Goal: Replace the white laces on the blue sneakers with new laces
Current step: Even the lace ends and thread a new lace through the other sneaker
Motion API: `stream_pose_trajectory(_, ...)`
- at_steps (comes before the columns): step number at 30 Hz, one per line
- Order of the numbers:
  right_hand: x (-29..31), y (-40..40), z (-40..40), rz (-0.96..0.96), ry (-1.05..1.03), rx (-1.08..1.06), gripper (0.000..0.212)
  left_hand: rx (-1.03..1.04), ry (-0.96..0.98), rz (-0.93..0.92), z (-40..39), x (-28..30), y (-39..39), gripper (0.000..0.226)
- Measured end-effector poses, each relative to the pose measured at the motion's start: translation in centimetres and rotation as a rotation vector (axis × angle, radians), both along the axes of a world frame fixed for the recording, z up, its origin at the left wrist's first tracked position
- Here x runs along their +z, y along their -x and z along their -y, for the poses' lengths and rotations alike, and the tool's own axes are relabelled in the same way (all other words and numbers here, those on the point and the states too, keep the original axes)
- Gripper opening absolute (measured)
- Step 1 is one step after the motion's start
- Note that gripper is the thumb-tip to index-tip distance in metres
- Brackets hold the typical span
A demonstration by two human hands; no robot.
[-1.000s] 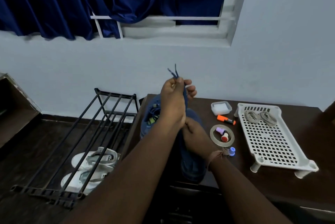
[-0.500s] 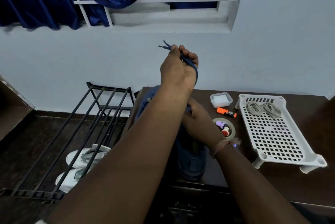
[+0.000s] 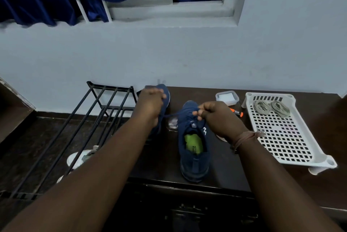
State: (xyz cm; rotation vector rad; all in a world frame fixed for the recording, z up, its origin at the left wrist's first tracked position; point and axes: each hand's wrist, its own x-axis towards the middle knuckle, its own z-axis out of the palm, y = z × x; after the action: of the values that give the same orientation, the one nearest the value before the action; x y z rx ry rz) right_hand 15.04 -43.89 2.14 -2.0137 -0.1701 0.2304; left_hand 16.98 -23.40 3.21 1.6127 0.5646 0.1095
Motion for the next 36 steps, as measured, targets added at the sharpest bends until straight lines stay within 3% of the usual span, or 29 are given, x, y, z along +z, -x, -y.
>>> stream_pose_trajectory(5, 0.0, -0.2, -0.2, 0.098, 0.037, -0.012, 0.017, -0.544, -0.497, -0.095, 2.0, -1.3, 4.1, 0.02)
stream_pose_trajectory(9, 0.1, -0.1, 0.2, 0.058, -0.079, -0.031, 0.008, -0.547, -0.628, -0.073, 3.4, -1.8, 5.4, 0.031)
stream_pose_trajectory(14, 0.0, 0.2, 0.5, 0.153, 0.016, -0.013, 0.007, -0.411, -0.346, -0.065, 4.9, 0.0, 5.9, 0.046)
stream_pose_trajectory(17, -0.2, 0.2, 0.3, 0.208, 0.08, -0.012, 0.009, -0.473, -0.374, -0.162, 5.0, 0.8, 5.9, 0.055)
stream_pose_trajectory(23, 0.1, 0.2, 0.1, 0.256, 0.118, 0.05, 0.011, -0.527, -0.37, -0.111, 4.3, -1.0, 6.5, 0.032)
stream_pose_trajectory(26, 0.0, 0.3, 0.2, 0.237, 0.08, 0.058, 0.012, -0.485, -0.225, -0.069, 4.6, -1.7, 6.6, 0.027)
stream_pose_trajectory(32, -0.2, 0.2, 0.3, 0.119, 0.043, 0.116, 0.016, -0.128, 0.273, 0.018, 6.4, -4.3, 6.6, 0.011)
stream_pose_trajectory(36, -0.2, 0.4, 0.6, 0.119, 0.195, 0.283, 0.021, 0.127, 0.465, 0.024, 8.4, -5.1, 6.2, 0.022)
